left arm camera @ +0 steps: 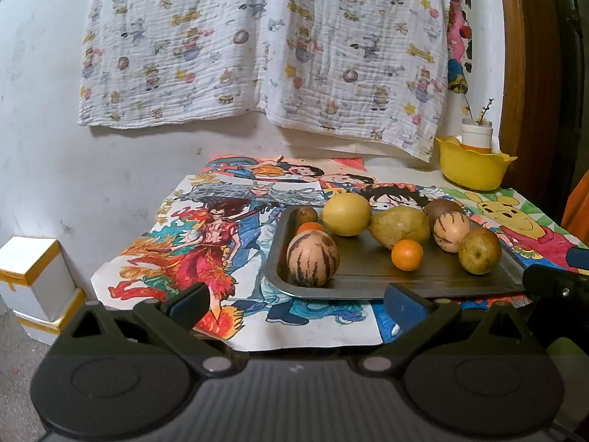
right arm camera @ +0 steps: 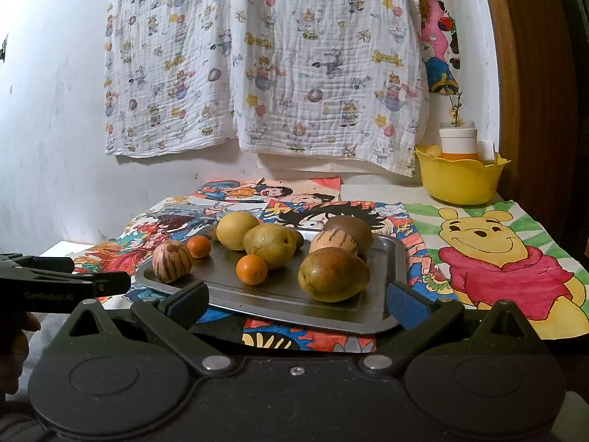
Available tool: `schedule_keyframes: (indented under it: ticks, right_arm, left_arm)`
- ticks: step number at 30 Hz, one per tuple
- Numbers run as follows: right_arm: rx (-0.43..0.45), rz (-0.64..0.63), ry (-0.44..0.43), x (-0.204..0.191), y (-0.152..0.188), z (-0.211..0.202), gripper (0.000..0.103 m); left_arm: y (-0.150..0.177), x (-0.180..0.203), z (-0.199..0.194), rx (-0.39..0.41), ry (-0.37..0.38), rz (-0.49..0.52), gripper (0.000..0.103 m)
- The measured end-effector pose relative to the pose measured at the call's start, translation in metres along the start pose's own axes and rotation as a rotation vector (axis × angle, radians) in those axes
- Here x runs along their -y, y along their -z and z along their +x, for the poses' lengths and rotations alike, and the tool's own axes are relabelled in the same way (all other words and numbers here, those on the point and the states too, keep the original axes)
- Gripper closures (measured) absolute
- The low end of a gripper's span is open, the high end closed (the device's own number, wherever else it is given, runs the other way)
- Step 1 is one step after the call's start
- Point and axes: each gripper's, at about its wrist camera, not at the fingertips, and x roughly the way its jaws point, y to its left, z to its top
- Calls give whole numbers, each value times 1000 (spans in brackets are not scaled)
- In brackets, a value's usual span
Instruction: Organize fruits
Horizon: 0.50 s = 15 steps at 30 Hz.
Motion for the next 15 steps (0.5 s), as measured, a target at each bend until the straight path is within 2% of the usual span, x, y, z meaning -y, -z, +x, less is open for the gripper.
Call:
schedule_keyframes:
  ticks: [15]
  right_arm:
    - [-4,-3,13,0,-1,1,1]
  left_arm:
    - [1,2,1,-12,7,0,0]
